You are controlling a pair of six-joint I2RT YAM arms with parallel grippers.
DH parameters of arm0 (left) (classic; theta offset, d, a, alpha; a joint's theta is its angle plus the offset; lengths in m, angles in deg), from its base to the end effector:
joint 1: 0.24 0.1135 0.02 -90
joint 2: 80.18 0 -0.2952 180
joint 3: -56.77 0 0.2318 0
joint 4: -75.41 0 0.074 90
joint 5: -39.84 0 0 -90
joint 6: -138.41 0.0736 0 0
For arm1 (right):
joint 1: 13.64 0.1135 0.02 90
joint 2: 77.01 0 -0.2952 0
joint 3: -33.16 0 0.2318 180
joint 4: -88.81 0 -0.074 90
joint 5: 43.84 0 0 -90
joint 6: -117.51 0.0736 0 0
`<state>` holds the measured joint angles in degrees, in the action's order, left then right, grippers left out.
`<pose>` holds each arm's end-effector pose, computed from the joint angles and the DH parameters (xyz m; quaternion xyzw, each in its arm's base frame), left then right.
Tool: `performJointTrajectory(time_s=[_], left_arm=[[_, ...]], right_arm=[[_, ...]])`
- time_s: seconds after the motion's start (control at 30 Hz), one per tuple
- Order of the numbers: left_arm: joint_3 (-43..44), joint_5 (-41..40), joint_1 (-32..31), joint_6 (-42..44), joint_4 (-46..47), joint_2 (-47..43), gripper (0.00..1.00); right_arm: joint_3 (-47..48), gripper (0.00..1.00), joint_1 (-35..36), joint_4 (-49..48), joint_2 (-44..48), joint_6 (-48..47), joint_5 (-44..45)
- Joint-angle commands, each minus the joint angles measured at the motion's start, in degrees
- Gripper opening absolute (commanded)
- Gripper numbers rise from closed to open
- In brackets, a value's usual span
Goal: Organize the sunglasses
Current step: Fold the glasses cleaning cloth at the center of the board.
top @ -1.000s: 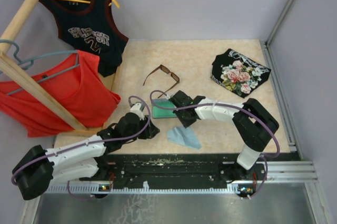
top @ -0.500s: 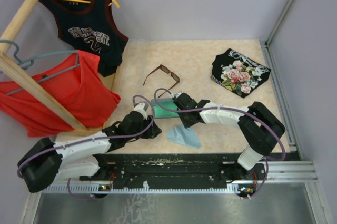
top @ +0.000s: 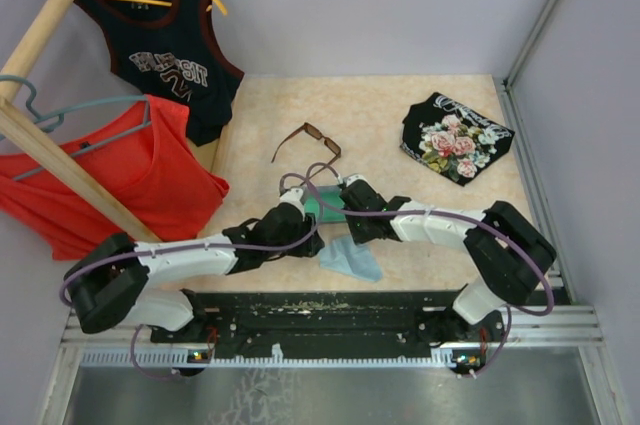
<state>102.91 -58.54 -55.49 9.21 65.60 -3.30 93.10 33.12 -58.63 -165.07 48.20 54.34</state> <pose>0.1592 -0.2106 0.1871 0.0962 0.9013 -0.2611 0.3320 0.2038 0.2014 0.1712 -0.2001 0.9442 0.0828 0.2483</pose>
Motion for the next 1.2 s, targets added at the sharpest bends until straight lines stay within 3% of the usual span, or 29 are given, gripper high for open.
performJointTrajectory(time_s=[0.0, 0.1, 0.2, 0.23, 0.47, 0.7, 0.9, 1.03, 1.17], left_arm=[[2.1, -10.43, -1.31, -0.22, -5.75, -2.13, 0.58], [0.15, -16.0, -1.06, -0.17, -4.81, -6.82, 0.7], [-0.98, -19.78, -0.61, -0.6, -5.38, -11.39, 0.98], [-1.39, -20.41, -0.34, -0.46, -5.59, -12.95, 1.0], [-6.98, -18.37, 0.81, 3.67, -0.37, -23.39, 1.0], [-7.45, -17.45, 0.89, 3.48, -4.87, -26.25, 0.92], [-4.94, -10.9, 0.88, 4.02, -5.87, -19.93, 0.82], [-0.98, -8.85, 0.11, 0.99, -9.32, -11.38, 0.72], [1.4, -9.65, -2.36, -0.43, -8.47, -6.19, 0.67]], right_arm=[[-2.52, 0.0, -0.78, 0.59, 0.57, 0.93, -0.41], [-2.97, 0.0, -0.79, 0.07, 0.69, 0.93, -0.99], [-3.43, 0.0, -0.81, -0.62, 0.84, 1.02, -1.81], [-3.54, 0.0, -0.82, -0.77, 0.9, 1.09, -1.98], [-3.82, 0.0, -0.88, -1.61, 1.28, 1.56, -1.96], [-2.63, 0.0, -0.86, -1.53, 0.97, 3.3, 2.24], [-0.74, 0.0, -0.84, 1.56, 0.19, 7.21, 11.28], [0.2, 0.0, -0.86, 3.4, -0.5, 6.22, 11.76], [-2.16, 0.0, -0.88, -0.67, 1.09, 6.32, 6.64]])
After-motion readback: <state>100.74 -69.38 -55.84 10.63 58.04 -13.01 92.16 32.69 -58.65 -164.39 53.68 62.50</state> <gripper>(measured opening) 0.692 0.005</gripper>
